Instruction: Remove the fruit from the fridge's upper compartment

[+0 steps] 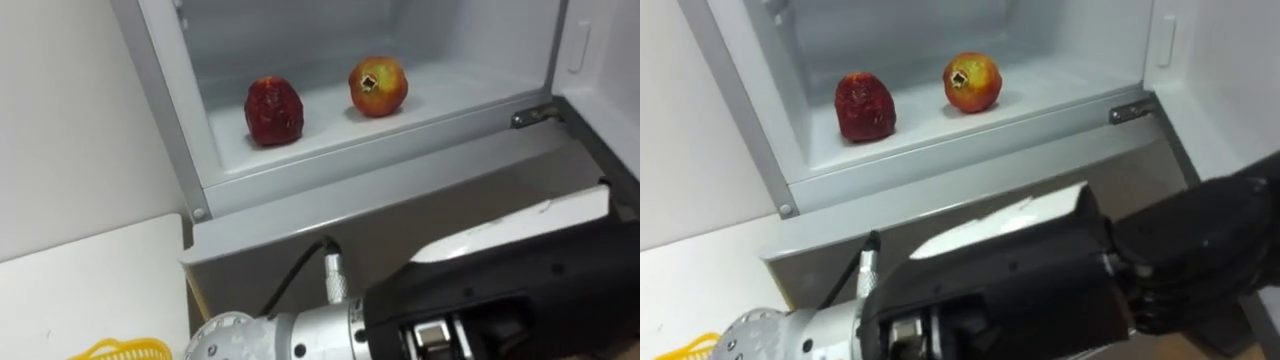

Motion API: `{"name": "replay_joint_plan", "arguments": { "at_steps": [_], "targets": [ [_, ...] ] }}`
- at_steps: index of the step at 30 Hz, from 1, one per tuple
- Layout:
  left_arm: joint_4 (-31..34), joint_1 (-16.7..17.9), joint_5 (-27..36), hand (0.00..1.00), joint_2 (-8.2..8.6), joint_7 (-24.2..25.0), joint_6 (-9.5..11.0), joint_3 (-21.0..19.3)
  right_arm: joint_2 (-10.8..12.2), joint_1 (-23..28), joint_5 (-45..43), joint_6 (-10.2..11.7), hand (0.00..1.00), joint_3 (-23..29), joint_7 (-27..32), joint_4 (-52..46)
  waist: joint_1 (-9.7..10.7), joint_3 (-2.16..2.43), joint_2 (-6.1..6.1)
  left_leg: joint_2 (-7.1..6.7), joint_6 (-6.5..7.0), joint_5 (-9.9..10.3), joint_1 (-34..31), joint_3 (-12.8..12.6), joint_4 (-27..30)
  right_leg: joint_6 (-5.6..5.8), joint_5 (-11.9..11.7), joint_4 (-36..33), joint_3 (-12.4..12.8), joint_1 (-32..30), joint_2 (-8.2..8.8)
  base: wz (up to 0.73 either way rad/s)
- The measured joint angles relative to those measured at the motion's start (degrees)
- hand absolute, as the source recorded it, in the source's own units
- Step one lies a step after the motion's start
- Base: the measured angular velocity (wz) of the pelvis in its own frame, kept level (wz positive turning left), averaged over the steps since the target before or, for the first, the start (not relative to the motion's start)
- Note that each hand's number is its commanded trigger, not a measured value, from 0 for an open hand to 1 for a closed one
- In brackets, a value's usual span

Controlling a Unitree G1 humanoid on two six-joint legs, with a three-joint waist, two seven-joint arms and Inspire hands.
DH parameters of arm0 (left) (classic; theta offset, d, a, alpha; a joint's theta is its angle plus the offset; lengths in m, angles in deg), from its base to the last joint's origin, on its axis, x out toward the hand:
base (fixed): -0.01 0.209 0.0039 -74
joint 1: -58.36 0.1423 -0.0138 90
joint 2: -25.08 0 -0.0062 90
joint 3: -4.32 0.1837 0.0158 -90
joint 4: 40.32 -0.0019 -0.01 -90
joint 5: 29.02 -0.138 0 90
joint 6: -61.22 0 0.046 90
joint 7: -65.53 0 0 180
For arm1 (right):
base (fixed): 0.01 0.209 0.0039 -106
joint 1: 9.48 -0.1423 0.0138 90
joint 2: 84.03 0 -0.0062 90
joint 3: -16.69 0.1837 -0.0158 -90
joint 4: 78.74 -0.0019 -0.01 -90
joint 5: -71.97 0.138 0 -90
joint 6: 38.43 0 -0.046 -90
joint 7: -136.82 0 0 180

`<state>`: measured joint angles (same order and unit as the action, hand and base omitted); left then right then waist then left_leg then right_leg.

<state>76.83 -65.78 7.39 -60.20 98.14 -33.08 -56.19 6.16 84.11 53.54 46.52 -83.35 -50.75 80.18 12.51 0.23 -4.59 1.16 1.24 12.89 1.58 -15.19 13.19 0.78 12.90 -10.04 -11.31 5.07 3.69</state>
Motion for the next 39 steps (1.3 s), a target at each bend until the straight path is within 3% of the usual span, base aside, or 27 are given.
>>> {"name": "replay_joint_plan", "arguments": {
  "at_steps": [10,18,27,37,39],
  "targets": [
    [-0.25,-1.44,-0.22,0.0,1.69,-3.25,0.04,4.22,-0.11,-2.44,-0.65,0.03,0.0,-0.09,-1.35,-1.47,2.71,0.03,-0.25,0.06,0.0,0.01,-0.04,-0.36,0.0,0.04,-0.16,0.0,-0.06,-0.02,0.05,0.0],
    [-3.67,-3.46,-1.22,0.0,5.54,-3.64,0.04,6.84,-0.12,-2.59,-0.7,0.03,0.0,-0.1,-1.3,-2.39,4.4,-0.15,-1.02,0.11,0.0,0.02,-0.01,-0.45,0.25,0.1,-0.36,-0.34,-0.06,-0.12,0.11,0.0],
    [-6.01,-6.35,-1.21,0.0,7.57,-4.51,0.04,9.95,-0.14,-2.54,-0.71,-0.02,0.0,-2.41,-1.35,-2.07,5.99,-0.13,-1.35,0.18,0.0,0.01,0.02,-0.55,0.35,0.06,-0.39,0.19,0.16,-0.03,-0.08,0.0],
    [-6.5,-6.4,-4.93,0.0,7.81,-4.51,0.55,11.09,-0.37,-3.78,-1.06,-0.05,0.0,-2.45,-1.89,-2.23,5.37,-0.13,-1.75,0.3,-0.01,0.0,0.35,-1.66,0.18,-0.05,-0.46,0.23,1.49,-0.18,-0.19,-0.08],
    [-6.26,-6.37,-4.94,0.0,6.57,-4.54,0.59,10.63,-0.31,-4.28,-1.05,0.0,0.0,-2.26,-1.82,-2.02,4.24,-0.24,-1.78,0.28,-0.02,0.0,1.69,-1.74,-0.6,-0.05,-0.47,0.21,1.84,0.66,-0.29,-0.17]
  ]
}}
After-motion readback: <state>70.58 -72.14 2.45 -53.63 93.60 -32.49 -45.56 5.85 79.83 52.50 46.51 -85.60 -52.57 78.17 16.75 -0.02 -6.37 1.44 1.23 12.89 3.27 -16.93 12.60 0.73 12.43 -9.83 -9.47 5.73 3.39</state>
